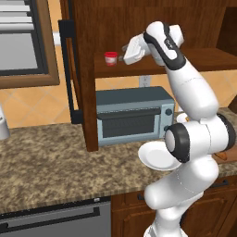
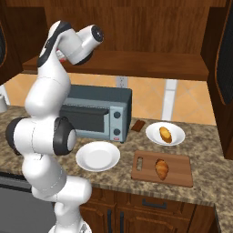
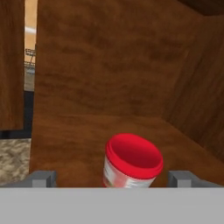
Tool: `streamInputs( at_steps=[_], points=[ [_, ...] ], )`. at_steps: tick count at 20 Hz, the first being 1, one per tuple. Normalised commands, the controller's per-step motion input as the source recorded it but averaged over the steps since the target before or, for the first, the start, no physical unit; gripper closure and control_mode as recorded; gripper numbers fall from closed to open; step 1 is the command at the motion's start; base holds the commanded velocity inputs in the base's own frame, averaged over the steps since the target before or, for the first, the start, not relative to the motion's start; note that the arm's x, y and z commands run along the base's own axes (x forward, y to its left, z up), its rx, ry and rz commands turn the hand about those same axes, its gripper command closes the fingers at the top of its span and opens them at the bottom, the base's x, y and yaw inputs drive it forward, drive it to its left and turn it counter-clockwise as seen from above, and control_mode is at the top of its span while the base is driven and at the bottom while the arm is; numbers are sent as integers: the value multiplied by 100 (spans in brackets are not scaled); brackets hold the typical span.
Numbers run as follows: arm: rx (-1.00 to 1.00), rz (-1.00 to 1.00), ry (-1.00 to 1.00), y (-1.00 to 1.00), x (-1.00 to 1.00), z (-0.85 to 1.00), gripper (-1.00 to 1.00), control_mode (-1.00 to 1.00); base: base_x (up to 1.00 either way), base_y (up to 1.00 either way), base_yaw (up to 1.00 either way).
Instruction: From the different types of pastries on the counter, select a croissant and place it on the cutting board. Then retrieve a jar of jam from the cabinet and place it alongside the croissant on the cutting board.
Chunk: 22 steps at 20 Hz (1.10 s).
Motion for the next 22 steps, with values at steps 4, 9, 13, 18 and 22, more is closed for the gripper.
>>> streamInputs(
  at_steps=[4, 9, 13, 18, 22],
  points=[
    [0, 0, 6, 3, 4, -3, -100, -100, 0, 0, 0],
    [0, 0, 7, 8, 2, -9, -100, -100, 0, 0, 0],
    [0, 0, 5, 13, 7, -1, -100, -100, 0, 0, 0],
    [0, 0, 1, 6, 6, 0, -100, -100, 0, 0, 0],
    [0, 0, 0, 0, 15, -6, -100, -100, 0, 0, 0]
  ],
)
